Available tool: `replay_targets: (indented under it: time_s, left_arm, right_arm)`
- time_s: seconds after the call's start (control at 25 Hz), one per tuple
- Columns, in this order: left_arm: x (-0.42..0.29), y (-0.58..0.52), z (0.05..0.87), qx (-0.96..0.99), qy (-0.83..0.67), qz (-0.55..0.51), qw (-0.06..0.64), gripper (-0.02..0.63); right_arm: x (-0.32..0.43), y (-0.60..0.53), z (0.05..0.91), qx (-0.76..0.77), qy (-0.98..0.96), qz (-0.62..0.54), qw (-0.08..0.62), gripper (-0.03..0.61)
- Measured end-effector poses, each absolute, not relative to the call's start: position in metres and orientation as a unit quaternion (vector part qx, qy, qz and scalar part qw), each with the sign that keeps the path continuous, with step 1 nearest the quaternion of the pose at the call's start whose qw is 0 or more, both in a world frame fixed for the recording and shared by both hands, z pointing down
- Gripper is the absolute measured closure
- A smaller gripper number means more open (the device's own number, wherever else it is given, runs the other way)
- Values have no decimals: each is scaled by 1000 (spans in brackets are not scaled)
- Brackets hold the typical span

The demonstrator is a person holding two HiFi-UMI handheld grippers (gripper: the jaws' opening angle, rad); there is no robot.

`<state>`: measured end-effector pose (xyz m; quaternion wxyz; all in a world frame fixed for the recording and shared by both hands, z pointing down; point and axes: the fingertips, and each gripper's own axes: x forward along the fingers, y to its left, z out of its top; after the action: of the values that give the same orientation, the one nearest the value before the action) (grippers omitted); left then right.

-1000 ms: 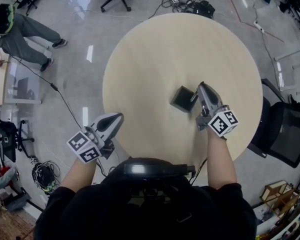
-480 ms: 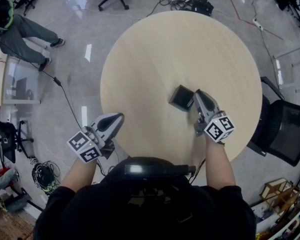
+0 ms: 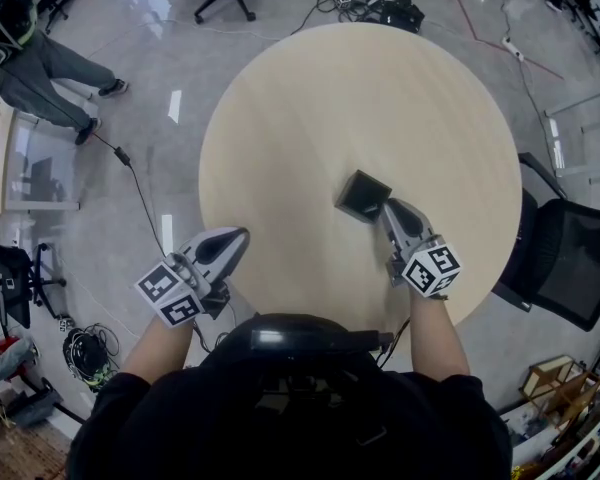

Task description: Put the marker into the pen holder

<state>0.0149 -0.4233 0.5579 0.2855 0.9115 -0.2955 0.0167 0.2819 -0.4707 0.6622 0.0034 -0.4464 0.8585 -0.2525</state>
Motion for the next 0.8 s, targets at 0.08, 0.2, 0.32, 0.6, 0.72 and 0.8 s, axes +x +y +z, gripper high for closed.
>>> replay_targets:
  time_s: [0.08, 0.2, 0.32, 0.6, 0.72, 0.8]
  left_arm:
    - [15, -423, 559, 911, -295, 16, 286, 612]
    - [14, -421, 560, 912, -295, 16, 286, 612]
    - [15, -419, 561, 911, -296, 15, 287, 612]
    - [11, -417, 559, 910, -296, 11, 289, 612]
    - [6, -418, 558, 910, -296, 8, 289, 612]
    - [5, -419, 557, 911, -296, 5, 288, 612]
  right_arm:
    - [278, -466, 669, -444, 861, -249, -15, 518]
    - [273, -459, 680, -442, 862, -245, -42, 518]
    - [272, -456, 688, -441, 860, -249, -56, 518]
    - [276, -458, 677, -442, 859, -255, -43, 517]
    - [285, -462, 665, -456, 852, -255, -25, 517]
    - [295, -465, 658, -467, 847, -254, -14, 517]
